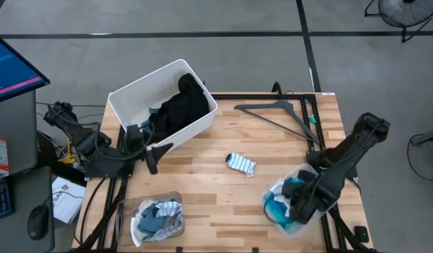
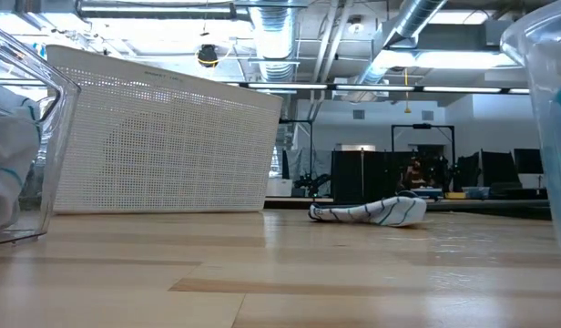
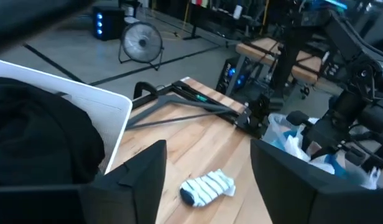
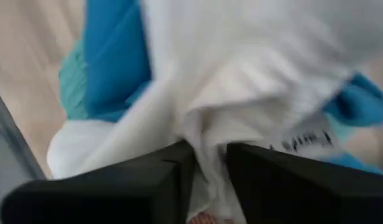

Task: Pick & Place Cloths
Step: Put the white shorts into the right transparent bin

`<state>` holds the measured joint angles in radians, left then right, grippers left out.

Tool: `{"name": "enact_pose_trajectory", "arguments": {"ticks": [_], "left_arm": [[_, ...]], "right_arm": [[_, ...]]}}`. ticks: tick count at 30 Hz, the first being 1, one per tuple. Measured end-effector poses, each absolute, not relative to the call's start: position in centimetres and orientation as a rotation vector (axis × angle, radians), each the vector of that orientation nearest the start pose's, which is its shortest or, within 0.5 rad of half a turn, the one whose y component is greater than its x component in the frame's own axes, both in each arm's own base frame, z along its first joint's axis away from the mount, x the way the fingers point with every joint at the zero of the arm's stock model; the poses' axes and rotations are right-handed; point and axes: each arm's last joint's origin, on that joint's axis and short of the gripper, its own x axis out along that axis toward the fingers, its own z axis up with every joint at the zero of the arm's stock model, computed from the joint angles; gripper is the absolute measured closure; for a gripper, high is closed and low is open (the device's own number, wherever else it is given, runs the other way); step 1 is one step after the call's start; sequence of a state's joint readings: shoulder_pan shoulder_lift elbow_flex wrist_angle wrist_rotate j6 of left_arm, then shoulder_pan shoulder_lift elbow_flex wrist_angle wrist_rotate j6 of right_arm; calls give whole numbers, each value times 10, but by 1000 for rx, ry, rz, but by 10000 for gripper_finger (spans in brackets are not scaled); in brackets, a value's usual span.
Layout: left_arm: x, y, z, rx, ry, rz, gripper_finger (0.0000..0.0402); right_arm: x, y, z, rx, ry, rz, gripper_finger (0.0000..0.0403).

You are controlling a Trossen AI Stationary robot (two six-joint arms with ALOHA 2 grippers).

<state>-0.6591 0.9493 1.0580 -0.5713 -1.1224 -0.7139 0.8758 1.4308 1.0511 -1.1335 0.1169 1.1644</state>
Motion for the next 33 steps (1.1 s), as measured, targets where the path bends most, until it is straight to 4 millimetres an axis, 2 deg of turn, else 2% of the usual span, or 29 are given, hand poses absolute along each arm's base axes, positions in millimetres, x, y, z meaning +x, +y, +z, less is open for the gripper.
{"name": "enact_pose_trajectory", "arguments": {"ticks": [5, 8, 11, 15, 21, 27, 33], "left_arm": [[161, -82, 372, -376, 79, 561, 163], [164, -80, 372, -389, 69, 574, 156], [167, -78, 371, -396, 80, 567, 156], [169, -76, 372, -411, 90, 549, 160], [171, -74, 373, -421, 81, 560, 158], [173, -70, 374, -439, 62, 578, 160], [175, -67, 375, -453, 56, 581, 160]], "right_arm": [[148, 159, 251, 453, 1433, -428, 252], [144, 154, 255, 551, 1444, -535, 220], [143, 155, 253, 604, 1431, -633, 204], [149, 163, 241, 607, 1432, -716, 206], [166, 173, 207, 532, 1473, -865, 225], [172, 164, 172, 626, 1506, -866, 230], [164, 154, 165, 678, 1460, -882, 224]]}}
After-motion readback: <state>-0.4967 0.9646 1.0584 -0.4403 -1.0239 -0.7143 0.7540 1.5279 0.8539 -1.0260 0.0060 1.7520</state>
